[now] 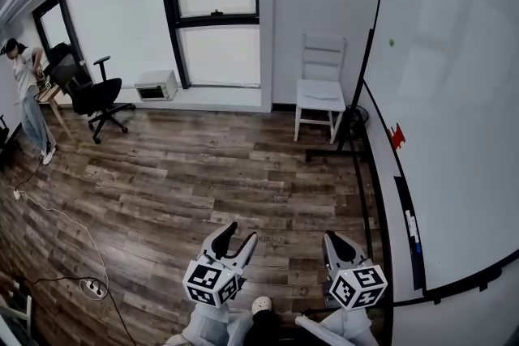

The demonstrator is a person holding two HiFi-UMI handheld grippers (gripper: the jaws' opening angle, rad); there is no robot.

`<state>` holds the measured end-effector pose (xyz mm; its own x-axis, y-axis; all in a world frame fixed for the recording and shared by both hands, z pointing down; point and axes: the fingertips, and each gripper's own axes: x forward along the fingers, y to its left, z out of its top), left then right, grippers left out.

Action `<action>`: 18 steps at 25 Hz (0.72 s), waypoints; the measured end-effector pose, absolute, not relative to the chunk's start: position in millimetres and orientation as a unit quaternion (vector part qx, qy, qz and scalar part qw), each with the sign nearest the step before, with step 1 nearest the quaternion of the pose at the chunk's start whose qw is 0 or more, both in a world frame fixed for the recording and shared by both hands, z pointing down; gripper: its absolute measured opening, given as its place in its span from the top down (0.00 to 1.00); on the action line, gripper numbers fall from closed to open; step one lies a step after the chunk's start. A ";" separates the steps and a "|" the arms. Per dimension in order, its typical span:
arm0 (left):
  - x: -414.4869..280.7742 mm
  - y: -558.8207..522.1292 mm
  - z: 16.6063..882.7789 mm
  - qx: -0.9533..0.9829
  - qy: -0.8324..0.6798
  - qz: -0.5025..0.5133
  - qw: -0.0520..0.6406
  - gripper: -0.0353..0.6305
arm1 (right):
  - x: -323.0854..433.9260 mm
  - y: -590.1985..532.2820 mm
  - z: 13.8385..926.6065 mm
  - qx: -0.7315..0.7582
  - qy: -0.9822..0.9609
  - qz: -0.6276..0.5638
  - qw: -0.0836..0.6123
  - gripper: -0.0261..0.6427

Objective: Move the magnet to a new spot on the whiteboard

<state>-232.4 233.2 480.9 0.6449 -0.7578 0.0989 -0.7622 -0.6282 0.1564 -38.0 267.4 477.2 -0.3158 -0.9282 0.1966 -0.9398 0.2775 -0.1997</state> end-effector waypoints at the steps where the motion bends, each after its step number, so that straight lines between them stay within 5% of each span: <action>1: -233.8 226.7 482.1 0.903 -0.419 0.012 0.093 0.64 | -39.3 261.3 477.6 0.586 -0.798 0.139 0.021 0.91; 18: -255.3 167.5 499.5 0.911 -0.398 0.016 0.102 0.64 | -61.7 204.5 488.8 0.601 -0.786 0.143 0.023 0.91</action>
